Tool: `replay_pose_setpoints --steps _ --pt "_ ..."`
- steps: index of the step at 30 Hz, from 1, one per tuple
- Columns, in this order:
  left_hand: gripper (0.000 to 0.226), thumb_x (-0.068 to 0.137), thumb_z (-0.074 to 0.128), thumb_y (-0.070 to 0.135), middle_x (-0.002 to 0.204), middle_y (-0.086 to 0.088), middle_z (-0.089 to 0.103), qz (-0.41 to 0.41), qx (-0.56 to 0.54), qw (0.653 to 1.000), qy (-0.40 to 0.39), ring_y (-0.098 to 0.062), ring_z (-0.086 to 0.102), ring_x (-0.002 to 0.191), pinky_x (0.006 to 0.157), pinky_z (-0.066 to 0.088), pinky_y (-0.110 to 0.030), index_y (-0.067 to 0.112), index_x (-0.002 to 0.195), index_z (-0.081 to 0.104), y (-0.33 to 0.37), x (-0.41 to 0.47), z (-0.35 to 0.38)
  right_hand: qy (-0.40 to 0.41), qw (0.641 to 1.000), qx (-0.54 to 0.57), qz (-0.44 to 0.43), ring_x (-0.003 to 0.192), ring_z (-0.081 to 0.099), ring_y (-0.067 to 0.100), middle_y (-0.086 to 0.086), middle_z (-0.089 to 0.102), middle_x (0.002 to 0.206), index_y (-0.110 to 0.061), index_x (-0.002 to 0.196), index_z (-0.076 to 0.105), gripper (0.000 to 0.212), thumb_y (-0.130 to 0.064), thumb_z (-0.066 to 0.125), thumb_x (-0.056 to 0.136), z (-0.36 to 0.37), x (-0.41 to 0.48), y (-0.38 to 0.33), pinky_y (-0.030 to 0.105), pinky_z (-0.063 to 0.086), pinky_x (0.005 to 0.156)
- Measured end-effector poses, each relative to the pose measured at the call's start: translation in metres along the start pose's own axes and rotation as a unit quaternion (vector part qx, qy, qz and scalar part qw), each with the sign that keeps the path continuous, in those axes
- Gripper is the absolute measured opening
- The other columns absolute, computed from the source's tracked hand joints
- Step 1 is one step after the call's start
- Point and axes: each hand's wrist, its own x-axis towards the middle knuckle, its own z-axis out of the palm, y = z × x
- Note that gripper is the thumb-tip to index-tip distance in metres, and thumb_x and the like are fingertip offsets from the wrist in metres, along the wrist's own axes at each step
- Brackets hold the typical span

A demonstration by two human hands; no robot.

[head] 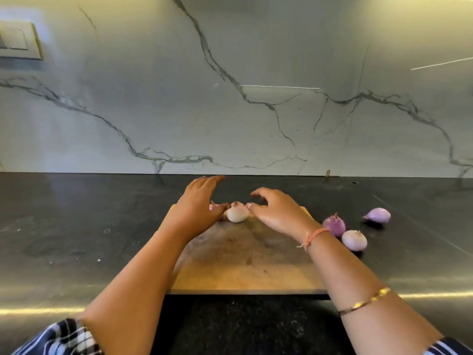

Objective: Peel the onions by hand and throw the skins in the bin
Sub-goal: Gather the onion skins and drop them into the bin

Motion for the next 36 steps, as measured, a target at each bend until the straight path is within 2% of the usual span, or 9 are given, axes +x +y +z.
replay_pose_setpoints --steps 5,7,10,13,15,19,24,32,36 --pt "0.045 0.094 0.055 0.032 0.134 0.003 0.053 0.095 -0.013 0.991 0.091 -0.013 0.042 0.127 0.099 0.029 -0.018 0.022 0.137 0.046 0.054 -0.014 0.013 0.056 0.997 -0.011 0.048 0.114 0.057 0.021 0.003 0.061 0.125 -0.018 0.125 0.06 0.036 -0.037 0.053 0.095 -0.046 -0.038 0.036 0.029 0.044 0.091" --pt "0.042 0.095 0.053 0.032 0.133 0.004 0.053 0.142 -0.012 0.989 0.039 -0.012 0.044 0.126 0.098 0.029 -0.018 0.023 0.136 0.046 0.077 -0.016 0.027 0.064 0.994 -0.01 0.092 0.112 0.058 0.023 0.005 0.063 0.124 -0.017 0.128 0.059 0.037 -0.033 0.054 0.095 -0.06 -0.046 0.051 0.028 0.041 0.09" --pt "0.046 0.094 0.055 0.032 0.141 0.004 0.045 0.169 -0.022 0.982 -0.078 -0.013 0.042 0.129 0.106 0.033 -0.028 0.026 0.138 0.042 0.107 -0.009 0.054 0.05 0.986 -0.022 0.155 0.113 0.055 0.023 0.007 0.064 0.123 -0.019 0.136 0.051 0.043 -0.03 0.053 0.094 -0.073 -0.053 0.074 0.031 0.04 0.096" --pt "0.057 0.091 0.06 0.029 0.147 0.001 0.038 0.089 -0.091 0.981 -0.145 -0.016 0.042 0.13 0.107 0.037 -0.032 0.027 0.142 0.034 0.134 -0.001 0.08 0.013 0.976 -0.083 0.199 0.128 0.042 0.031 0.013 0.051 0.135 -0.017 0.143 0.038 0.059 -0.035 0.052 0.088 -0.079 -0.061 0.088 0.042 0.036 0.105" --pt "0.061 0.091 0.061 0.024 0.148 -0.002 0.037 0.048 -0.128 0.976 -0.169 -0.018 0.042 0.131 0.106 0.038 -0.032 0.027 0.144 0.031 0.146 0.005 0.093 -0.019 0.971 -0.083 0.224 0.131 0.037 0.035 0.018 0.045 0.136 -0.013 0.145 0.032 0.068 -0.032 0.05 0.082 -0.078 -0.069 0.092 0.041 0.037 0.105" --pt "0.065 0.091 0.061 0.017 0.151 -0.004 0.035 0.042 -0.16 0.963 -0.211 -0.02 0.036 0.137 0.108 0.033 -0.032 0.025 0.146 0.027 0.155 0.012 0.105 -0.02 0.969 -0.089 0.231 0.131 0.034 0.041 0.021 0.034 0.144 -0.012 0.142 0.032 0.051 -0.028 0.04 0.094 -0.066 -0.077 0.11 0.045 0.037 0.106" --pt "0.063 0.091 0.06 0.017 0.145 -0.002 0.042 0.067 -0.131 0.955 -0.257 -0.018 0.045 0.129 0.105 0.035 -0.028 0.025 0.145 0.029 0.157 0.02 0.114 0.02 0.977 -0.077 0.199 0.116 0.046 0.039 0.019 0.049 0.123 -0.013 0.118 0.048 0.032 -0.029 0.037 0.093 -0.058 -0.078 0.117 0.044 0.043 0.096" --pt "0.063 0.093 0.058 0.017 0.142 -0.007 0.046 0.089 -0.104 0.97 -0.203 -0.021 0.047 0.126 0.105 0.039 -0.032 0.024 0.146 0.028 0.156 0.016 0.116 0.093 0.98 -0.03 0.174 0.1 0.054 0.036 0.016 0.058 0.105 -0.011 0.099 0.055 0.02 -0.025 0.042 0.091 -0.052 -0.081 0.117 0.04 0.047 0.084" --pt "0.069 0.091 0.06 0.02 0.142 -0.006 0.046 0.057 -0.119 0.98 -0.149 -0.021 0.047 0.127 0.105 0.038 -0.033 0.026 0.148 0.021 0.148 0.014 0.107 0.131 0.982 -0.016 0.133 0.103 0.055 0.032 0.013 0.058 0.109 -0.012 0.115 0.058 0.03 -0.022 0.042 0.092 -0.053 -0.081 0.109 0.04 0.047 0.089"
